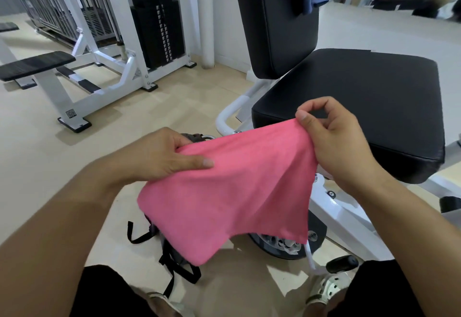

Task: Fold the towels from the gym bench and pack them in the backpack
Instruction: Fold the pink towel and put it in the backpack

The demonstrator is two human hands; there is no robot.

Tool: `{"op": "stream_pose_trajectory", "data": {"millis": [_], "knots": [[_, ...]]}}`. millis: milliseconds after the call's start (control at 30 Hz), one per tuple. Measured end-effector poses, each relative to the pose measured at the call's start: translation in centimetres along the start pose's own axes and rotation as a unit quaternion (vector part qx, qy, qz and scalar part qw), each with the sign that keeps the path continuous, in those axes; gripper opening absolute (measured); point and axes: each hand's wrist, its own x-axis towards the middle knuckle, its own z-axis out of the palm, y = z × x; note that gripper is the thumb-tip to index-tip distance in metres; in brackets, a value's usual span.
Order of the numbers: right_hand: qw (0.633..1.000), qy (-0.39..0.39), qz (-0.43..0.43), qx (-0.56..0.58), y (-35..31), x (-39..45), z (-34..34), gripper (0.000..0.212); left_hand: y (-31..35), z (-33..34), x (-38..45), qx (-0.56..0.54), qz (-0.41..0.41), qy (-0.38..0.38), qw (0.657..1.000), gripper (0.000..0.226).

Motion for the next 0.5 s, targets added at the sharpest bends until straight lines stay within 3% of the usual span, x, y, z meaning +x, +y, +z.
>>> {"op": "stream_pose_trajectory", "data": {"millis": [67, 167, 300, 367, 500], "knots": [[1.000, 0.023, -0.004, 0.001, 0.1, 0.1, -0.2, 0.008, -1.0, -1.1, -0.1, -0.021, -0.022, 0.019, 0.999, 0.085], [0.999, 0.042, 0.005, 0.003, 0.4, 0.5, -0.6, 0.009, -1.4, -1.7, -0.1, -0.140, -0.012, 0.108, 0.984, 0.052], [1.000, -0.002, 0.021, 0.017, 0.0, 0.2, -0.5, 0.007, -1.3, -0.8, 0.6, -0.332, -0.016, 0.236, 0.913, 0.011], [0.999, -0.032, 0.012, 0.020, -0.7, -0.4, -0.1, 0.008, -0.8, -0.2, 0.7, -0.371, -0.019, 0.241, 0.896, 0.016], [0.984, -0.169, 0.017, 0.052, -2.7, -2.1, 1.2, 0.011, 0.8, 0.7, 0.4, -0.345, 0.006, 0.232, 0.910, 0.044]]}}
